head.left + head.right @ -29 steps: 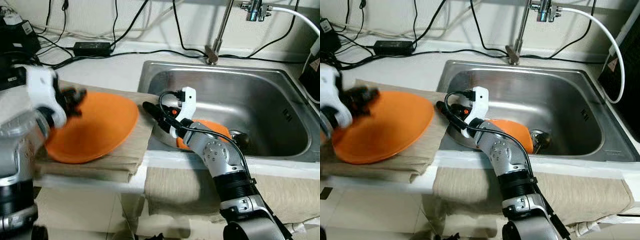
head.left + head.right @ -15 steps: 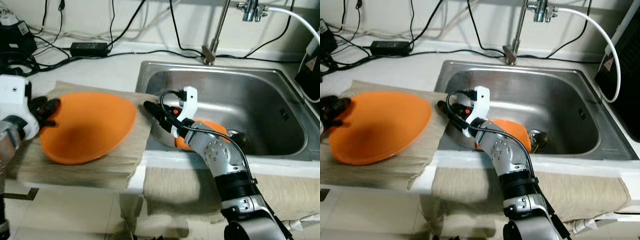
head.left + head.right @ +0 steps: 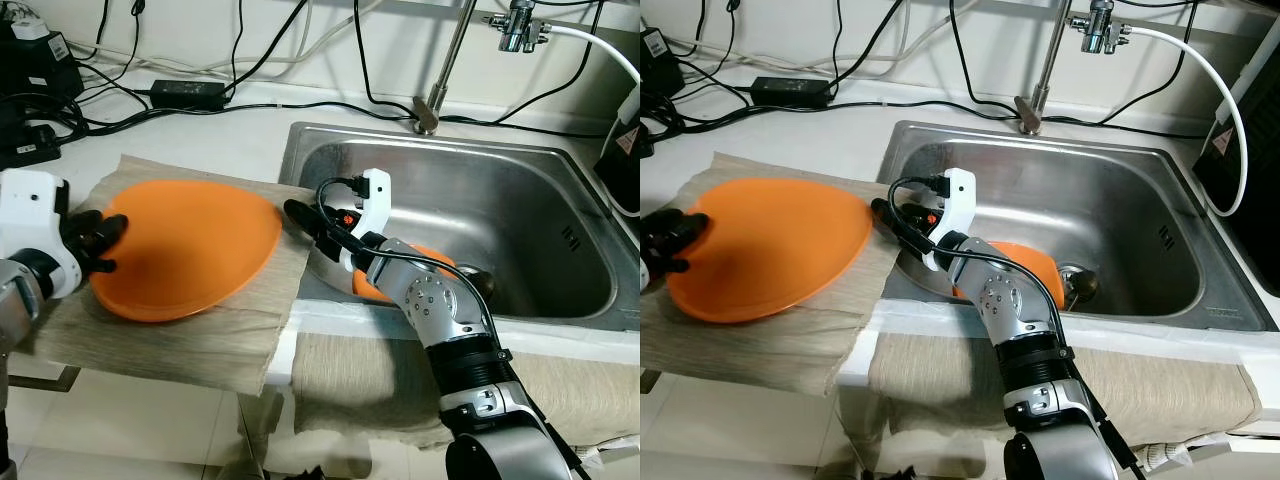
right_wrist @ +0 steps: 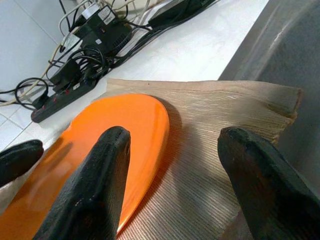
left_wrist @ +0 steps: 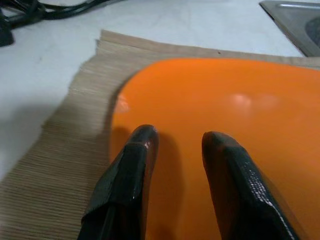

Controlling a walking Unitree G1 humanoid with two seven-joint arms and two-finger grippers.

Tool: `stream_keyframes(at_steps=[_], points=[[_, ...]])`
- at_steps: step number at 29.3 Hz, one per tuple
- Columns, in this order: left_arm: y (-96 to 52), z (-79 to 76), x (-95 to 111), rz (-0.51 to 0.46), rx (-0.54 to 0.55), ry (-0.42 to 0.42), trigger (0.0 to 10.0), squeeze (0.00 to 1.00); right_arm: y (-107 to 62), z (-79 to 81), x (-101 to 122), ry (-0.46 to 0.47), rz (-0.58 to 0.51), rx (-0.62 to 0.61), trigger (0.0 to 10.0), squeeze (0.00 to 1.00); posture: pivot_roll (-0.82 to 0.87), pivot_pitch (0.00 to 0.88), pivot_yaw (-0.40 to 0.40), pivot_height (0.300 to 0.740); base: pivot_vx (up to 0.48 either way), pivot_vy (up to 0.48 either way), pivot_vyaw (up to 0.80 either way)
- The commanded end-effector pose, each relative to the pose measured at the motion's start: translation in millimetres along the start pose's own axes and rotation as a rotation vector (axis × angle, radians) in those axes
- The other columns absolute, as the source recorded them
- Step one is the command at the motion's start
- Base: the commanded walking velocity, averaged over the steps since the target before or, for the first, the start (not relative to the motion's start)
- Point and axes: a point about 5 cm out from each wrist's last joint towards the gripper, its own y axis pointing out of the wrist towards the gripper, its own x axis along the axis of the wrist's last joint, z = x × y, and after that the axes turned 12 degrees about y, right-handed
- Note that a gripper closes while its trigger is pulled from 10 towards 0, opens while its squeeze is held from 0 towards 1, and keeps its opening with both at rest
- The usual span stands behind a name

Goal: Kitchen organization

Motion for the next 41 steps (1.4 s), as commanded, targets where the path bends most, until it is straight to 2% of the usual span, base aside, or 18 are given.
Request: stream_keyframes(at_steps=[1, 6, 12, 14, 17, 19, 20, 22, 26, 33, 37, 41], points=[[1.8, -9.7, -7, 0.030, -0.031, -0.007, 10.0, 0.00, 1.0, 4.9, 9, -0.006, -0.012, 0.017, 10.0, 0.00, 0.24, 0.008, -0.057, 0.740, 0.000, 0.000, 0.00], [6.2, -17.4, -25, 0.082, -0.046, -0.033, 10.0, 0.00, 0.8, 11.1, 26, -0.021, -0.052, 0.040, 10.0, 0.00, 0.23, 0.011, -0.053, 0.740, 0.000, 0.000, 0.00], [7.2, -14.2, -38, 0.120, -0.030, -0.052, 10.0, 0.00, -1.1, 10.6, 35, -0.023, -0.076, 0.038, 10.0, 0.00, 0.22, 0.014, -0.051, 0.740, 0.000, 0.000, 0.00], [7.1, -11.3, -54, 0.160, -0.019, -0.069, 10.0, 0.00, -1.7, 10.9, 38, 0.002, -0.083, 0.042, 10.0, 0.00, 0.22, 0.015, -0.049, 0.740, 0.000, 0.000, 0.00], [6.3, -10.8, -63, 0.182, -0.017, -0.087, 10.0, 0.00, -1.6, 12.1, 39, 0.039, -0.086, 0.053, 10.0, 0.00, 0.22, 0.015, -0.049, 0.740, 0.000, 0.000, 0.00], [4.0, -11.8, -78, 0.213, -0.026, -0.114, 10.0, 0.00, -1.8, 14.4, 41, 0.073, -0.093, 0.067, 10.0, 0.00, 0.22, 0.017, -0.049, 0.740, 0.000, 0.000, 0.00], [1.3, -12.7, -91, 0.246, -0.025, -0.127, 10.0, 0.00, -2.0, 16.2, 43, 0.088, -0.099, 0.077, 10.0, 0.00, 0.21, 0.018, -0.049, 0.740, 0.000, 0.000, 0.00], [-0.5, -15.6, -99, 0.254, -0.037, -0.150, 10.0, 0.00, -2.1, 17.0, 45, 0.098, -0.103, 0.082, 10.0, 0.00, 0.22, 0.018, -0.051, 0.740, 0.000, 0.000, 0.00], [-2.2, -22.2, -110, 0.268, -0.053, -0.164, 10.0, 0.00, 1.7, 24.7, 46, 0.179, -0.094, 0.125, 10.0, 0.00, 0.21, 0.021, -0.055, 0.740, 0.000, 0.000, 0.00], [1.6, -32.5, -109, 0.249, -0.078, -0.170, 10.0, 0.00, 14.4, 49.7, 36, 0.310, -0.022, 0.228, 10.0, 0.00, 0.21, 0.022, -0.060, 0.740, 0.000, 0.000, 0.00], [3.4, -34.5, -107, 0.239, -0.084, -0.169, 10.0, 0.00, 19.7, 56.8, 24, 0.349, 0.029, 0.244, 10.0, 0.00, 0.21, 0.019, -0.063, 0.740, 0.000, 0.000, 0.00], [6.1, -36.0, -105, 0.230, -0.088, -0.169, 10.0, 0.00, 23.4, 55.2, 7, 0.389, 0.091, 0.231, 10.0, 0.00, 0.21, 0.017, -0.063, 0.740, 0.000, 0.000, 0.00]])
